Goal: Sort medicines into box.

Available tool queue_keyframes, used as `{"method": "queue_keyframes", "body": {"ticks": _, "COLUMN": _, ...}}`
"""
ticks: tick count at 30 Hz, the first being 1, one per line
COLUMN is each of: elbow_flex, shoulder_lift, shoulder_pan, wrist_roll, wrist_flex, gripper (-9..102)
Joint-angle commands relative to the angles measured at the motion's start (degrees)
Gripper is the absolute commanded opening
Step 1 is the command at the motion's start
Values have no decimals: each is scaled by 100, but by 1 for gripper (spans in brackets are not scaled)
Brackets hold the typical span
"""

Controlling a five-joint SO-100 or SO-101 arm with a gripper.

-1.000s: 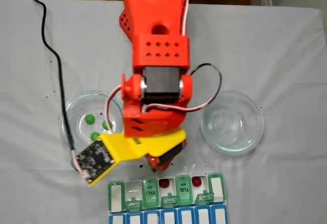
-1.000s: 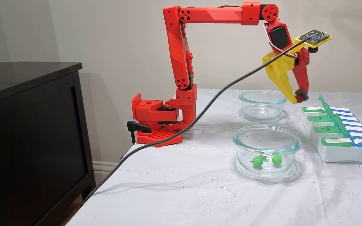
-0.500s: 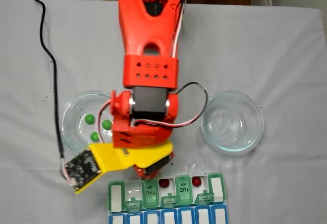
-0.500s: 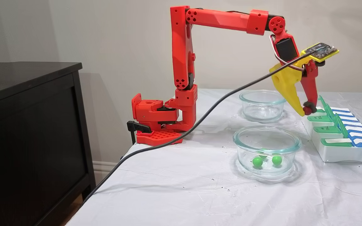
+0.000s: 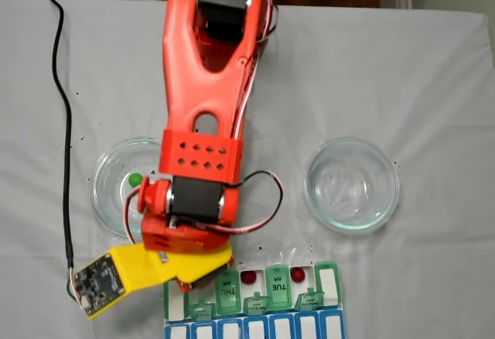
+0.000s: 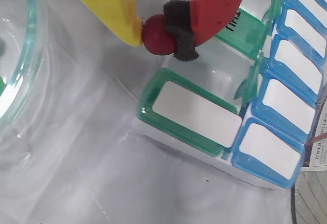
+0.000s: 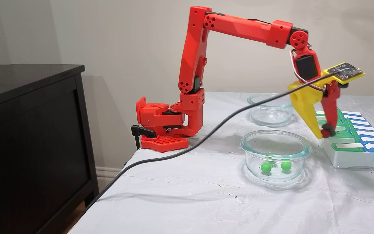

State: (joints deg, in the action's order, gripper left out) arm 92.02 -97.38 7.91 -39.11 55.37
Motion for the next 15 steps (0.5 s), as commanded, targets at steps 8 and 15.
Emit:
{"method": "queue_keyframes", "body": {"ticks": 8, "elbow_flex": -1362, "shoulder_lift": 510, "shoulder_pan": -290, "wrist_roll": 97, "wrist_flex": 176, "gripper": 0}}
{"method": "queue_keyframes", "body": {"ticks": 15, "elbow_flex": -1644, "shoulder_lift": 747, "shoulder_pan": -343, "wrist_roll": 149, "wrist_flex": 229, "gripper": 0}}
